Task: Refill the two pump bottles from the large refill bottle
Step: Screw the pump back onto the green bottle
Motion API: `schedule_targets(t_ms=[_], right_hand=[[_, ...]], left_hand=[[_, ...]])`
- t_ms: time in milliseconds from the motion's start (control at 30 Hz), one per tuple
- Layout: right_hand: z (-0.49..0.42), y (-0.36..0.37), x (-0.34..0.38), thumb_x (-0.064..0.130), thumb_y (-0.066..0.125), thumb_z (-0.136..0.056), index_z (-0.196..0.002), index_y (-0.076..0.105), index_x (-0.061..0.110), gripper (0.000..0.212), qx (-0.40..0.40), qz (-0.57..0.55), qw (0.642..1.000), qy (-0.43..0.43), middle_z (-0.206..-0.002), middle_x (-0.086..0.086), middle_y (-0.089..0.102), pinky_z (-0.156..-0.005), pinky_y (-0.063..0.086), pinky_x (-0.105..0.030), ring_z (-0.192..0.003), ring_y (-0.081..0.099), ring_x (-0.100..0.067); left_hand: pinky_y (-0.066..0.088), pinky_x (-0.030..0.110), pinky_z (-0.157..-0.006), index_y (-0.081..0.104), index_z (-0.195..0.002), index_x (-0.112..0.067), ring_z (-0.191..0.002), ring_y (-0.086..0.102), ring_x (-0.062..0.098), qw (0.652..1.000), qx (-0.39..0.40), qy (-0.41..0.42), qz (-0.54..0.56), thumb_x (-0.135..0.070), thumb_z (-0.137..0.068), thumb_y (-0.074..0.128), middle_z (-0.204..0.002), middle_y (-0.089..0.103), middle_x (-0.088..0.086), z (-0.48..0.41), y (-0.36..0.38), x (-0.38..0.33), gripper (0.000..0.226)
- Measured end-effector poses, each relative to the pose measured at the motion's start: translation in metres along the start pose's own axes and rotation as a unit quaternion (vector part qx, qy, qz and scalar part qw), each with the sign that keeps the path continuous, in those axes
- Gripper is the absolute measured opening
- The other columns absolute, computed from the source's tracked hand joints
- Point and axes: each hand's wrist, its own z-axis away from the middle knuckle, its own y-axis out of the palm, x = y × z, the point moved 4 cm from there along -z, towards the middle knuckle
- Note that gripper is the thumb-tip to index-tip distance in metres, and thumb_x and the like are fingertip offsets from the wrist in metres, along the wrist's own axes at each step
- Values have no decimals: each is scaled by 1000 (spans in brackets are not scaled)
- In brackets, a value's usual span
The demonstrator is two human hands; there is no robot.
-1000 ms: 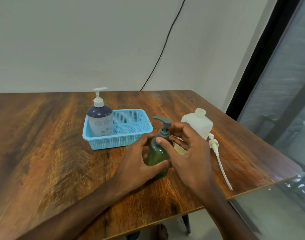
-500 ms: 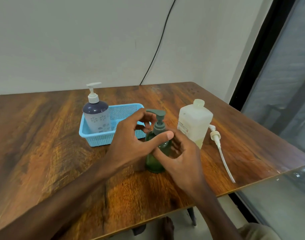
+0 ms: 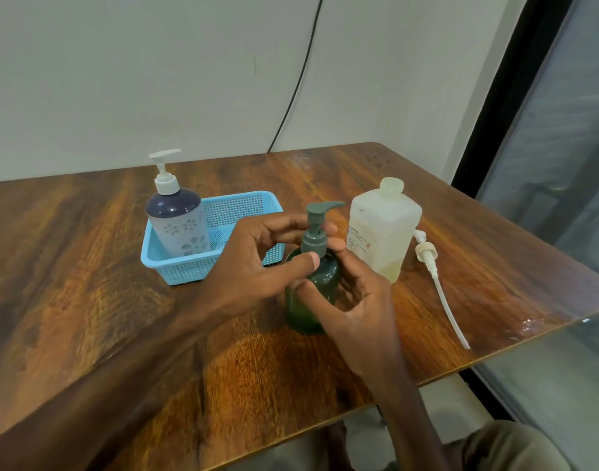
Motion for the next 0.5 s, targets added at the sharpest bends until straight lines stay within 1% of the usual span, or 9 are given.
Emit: schedule_targets(t_ms=[100, 167, 233, 300, 333, 367, 433, 467, 500], right_hand=[[2, 4, 0, 20, 75, -89, -136, 55, 31, 52, -11, -20, 1000, -6, -131, 21, 62, -103, 52, -33, -127, 57, -5], [3, 6, 2, 16, 74, -90, -132, 53, 38, 52, -17, -30, 999, -18, -130, 23, 62, -102, 52, -30, -127, 57, -5], [4, 7, 3, 13, 72, -91, -132, 51, 43, 54, -22, -33, 999, -25, -128, 29, 61, -100, 52, -24, -127, 56, -1], [3, 8, 2, 14, 71, -92, -135, 50, 41, 54, -19, -28, 999, -23, -129, 29, 60, -100, 52, -23, -127, 54, 1], [4, 8, 1, 16, 71, -93, -136, 50, 40, 54, -17, -27, 999, -18, -130, 28, 60, -100, 53, -25, -128, 54, 1], [4, 8, 1, 18, 71, -92, -137, 51, 39, 53, -17, -28, 999, -10, -131, 26, 60, -100, 54, -29, -128, 54, 1], [4, 7, 1, 21, 73, -91, -136, 55, 31, 50, -17, -35, 999, -2, -128, 22, 63, -97, 56, -31, -124, 58, -1], [4, 6, 1, 21, 73, -91, -134, 56, 30, 48, -17, -41, 999, 0, -124, 22, 65, -94, 57, -29, -121, 60, -1], [4, 6, 3, 21, 73, -90, -133, 57, 30, 46, -15, -47, 999, 1, -122, 24, 65, -91, 57, -25, -119, 61, 0]], left_hand=[[54, 43, -104, 65, -122, 2, -117, 69, 28, 999, 6, -12, 53, 6, -90, 49, -114, 76, 12, 2, 10, 1, 36], [54, 42, -103, 65, -120, 4, -117, 69, 29, 998, 11, -17, 66, 3, -95, 50, -114, 75, 14, 2, 14, -2, 30], [54, 45, -103, 68, -120, -4, -119, 67, 27, 1000, -1, -14, 25, -15, -100, 63, -117, 75, 8, 3, 15, -3, 24], [53, 52, -99, 71, -120, -21, -120, 65, 25, 997, -34, -14, -68, -38, -93, 71, -119, 74, -5, 4, 12, -2, 32], [53, 55, -96, 72, -119, -27, -118, 65, 25, 993, -52, -14, -101, -44, -90, 72, -118, 74, -9, 4, 9, -2, 34], [53, 56, -92, 73, -119, -29, -115, 65, 26, 991, -65, -12, -115, -45, -89, 74, -116, 74, -11, 4, 6, -3, 34], [55, 51, -87, 73, -121, -25, -107, 69, 19, 991, -79, -3, -104, -36, -88, 81, -108, 76, -15, 4, 0, -5, 36], [56, 46, -85, 72, -122, -22, -102, 70, 14, 992, -84, 3, -96, -30, -87, 82, -103, 76, -18, 5, -3, -6, 38], [56, 46, -84, 71, -123, -21, -99, 71, 12, 992, -87, 11, -94, -25, -86, 83, -100, 75, -19, 6, -4, -7, 39]])
